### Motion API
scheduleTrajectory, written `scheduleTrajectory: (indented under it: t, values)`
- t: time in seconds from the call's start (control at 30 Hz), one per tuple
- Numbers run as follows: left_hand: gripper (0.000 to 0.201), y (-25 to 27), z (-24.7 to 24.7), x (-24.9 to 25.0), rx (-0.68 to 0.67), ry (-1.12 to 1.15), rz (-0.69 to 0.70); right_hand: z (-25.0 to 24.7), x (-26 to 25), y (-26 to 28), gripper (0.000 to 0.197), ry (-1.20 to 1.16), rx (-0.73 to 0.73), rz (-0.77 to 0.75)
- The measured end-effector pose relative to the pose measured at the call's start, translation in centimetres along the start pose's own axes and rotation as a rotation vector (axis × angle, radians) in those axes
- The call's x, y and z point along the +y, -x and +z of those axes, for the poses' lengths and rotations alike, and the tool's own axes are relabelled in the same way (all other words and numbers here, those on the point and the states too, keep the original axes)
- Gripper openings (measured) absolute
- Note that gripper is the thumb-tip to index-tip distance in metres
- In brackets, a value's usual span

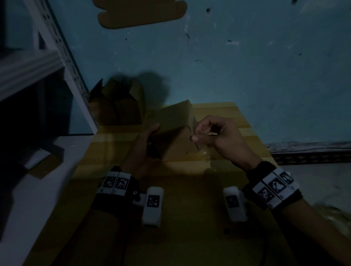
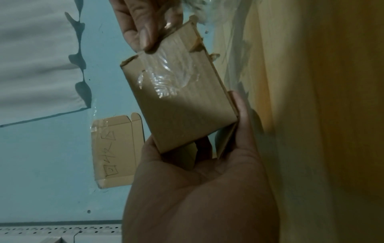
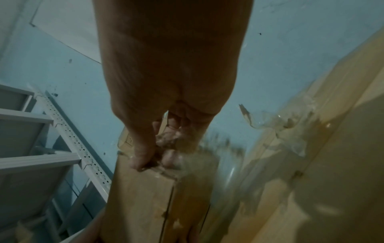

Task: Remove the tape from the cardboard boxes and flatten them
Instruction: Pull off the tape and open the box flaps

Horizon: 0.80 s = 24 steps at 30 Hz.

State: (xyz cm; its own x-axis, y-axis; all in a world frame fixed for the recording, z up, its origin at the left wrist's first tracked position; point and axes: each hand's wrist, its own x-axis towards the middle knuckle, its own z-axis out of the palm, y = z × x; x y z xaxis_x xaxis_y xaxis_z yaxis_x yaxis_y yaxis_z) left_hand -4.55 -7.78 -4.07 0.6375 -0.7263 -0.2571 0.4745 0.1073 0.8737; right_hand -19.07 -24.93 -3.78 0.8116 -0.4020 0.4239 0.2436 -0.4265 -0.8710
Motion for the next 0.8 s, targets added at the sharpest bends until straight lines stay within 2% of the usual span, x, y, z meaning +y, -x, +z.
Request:
scheduleTrajectory:
  t: [0.1,0.2,0.3,0.4,0.53,0.7,0.8]
  values:
    - [0.048,0.0,0.0,0.0,0.017,-0.012,-0.007,0.2,0.0,0.0,0.016,-0.011,-0.002,-0.006]
    - [0.053,0.1,-0.2,0.0,-0.036,-0.009,0.029,0.2,-0.1,0.1,0.015,-0.03,-0.001,0.004]
    - [0.05,0.5,0.0,0.2,-0.087,-0.055,0.048,0.0,-0.1,0.0,0.017,-0.04,0.075,0.002]
    - [0.057,0.5,0.5,0.2,-0.05,-0.08,0.055,-0.4,0.1,-0.1,0.019,-0.047,0.145,0.001]
    - [0.058,0.5,0.8,-0.3,-0.009,-0.131,0.107,-0.4,0.0,0.1,0.017,-0.031,0.151,0.006]
    - [0.073,0.2,0.7,-0.6,0.078,-0.189,0.18,-0.4,-0.2,0.3,0.014,-0.024,0.148,-0.018]
    - [0.056,0.3,1.0,-0.7,0.114,-0.216,0.209,0.3,-0.1,0.3,0.013,0.008,0.091,-0.007]
